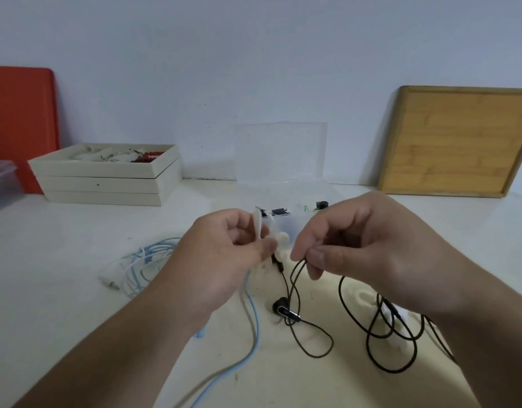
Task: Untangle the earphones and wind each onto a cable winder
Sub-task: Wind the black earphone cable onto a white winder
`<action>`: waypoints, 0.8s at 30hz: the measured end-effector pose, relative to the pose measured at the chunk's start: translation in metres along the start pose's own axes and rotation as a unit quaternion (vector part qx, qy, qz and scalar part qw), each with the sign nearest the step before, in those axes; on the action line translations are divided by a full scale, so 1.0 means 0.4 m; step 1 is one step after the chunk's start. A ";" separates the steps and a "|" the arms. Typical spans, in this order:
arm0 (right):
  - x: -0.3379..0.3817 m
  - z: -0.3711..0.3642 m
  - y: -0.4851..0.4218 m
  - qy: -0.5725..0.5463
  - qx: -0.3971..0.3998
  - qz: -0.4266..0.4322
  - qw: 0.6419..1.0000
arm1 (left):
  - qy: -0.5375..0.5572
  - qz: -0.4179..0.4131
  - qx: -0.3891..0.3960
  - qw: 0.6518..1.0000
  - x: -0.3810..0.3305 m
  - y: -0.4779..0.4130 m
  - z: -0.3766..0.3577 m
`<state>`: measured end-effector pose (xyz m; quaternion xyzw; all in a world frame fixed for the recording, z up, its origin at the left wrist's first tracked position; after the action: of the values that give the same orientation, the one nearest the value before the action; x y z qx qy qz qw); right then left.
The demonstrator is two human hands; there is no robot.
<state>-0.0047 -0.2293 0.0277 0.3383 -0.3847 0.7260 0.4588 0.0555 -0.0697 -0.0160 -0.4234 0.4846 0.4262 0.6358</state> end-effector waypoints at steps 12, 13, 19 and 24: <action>0.002 -0.002 -0.004 -0.063 -0.016 -0.026 0.998 | 0.096 -0.034 0.015 0.995 -0.018 0.005 -0.009; 0.006 0.001 -0.002 -0.067 -0.017 -0.025 0.997 | 0.076 -0.040 0.014 0.996 -0.020 0.007 -0.009; 0.005 0.020 -0.003 0.047 -0.110 -0.034 0.992 | 0.024 -0.062 0.067 0.996 -0.031 0.015 -0.019; 0.012 0.032 -0.001 0.086 -0.154 -0.031 0.984 | 0.061 -0.098 0.127 0.985 -0.035 0.014 -0.042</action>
<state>-0.0042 -0.2383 0.0381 0.2117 -0.4408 0.6697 0.5589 0.0437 -0.0859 -0.0061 -0.4103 0.5285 0.2702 0.6923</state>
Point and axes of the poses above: each hand's wrist, its own y-axis away from the middle knuckle, its own z-axis out of the back of the hand, x = y × z, the point moved 5 cm from there along -y, towards the middle knuckle
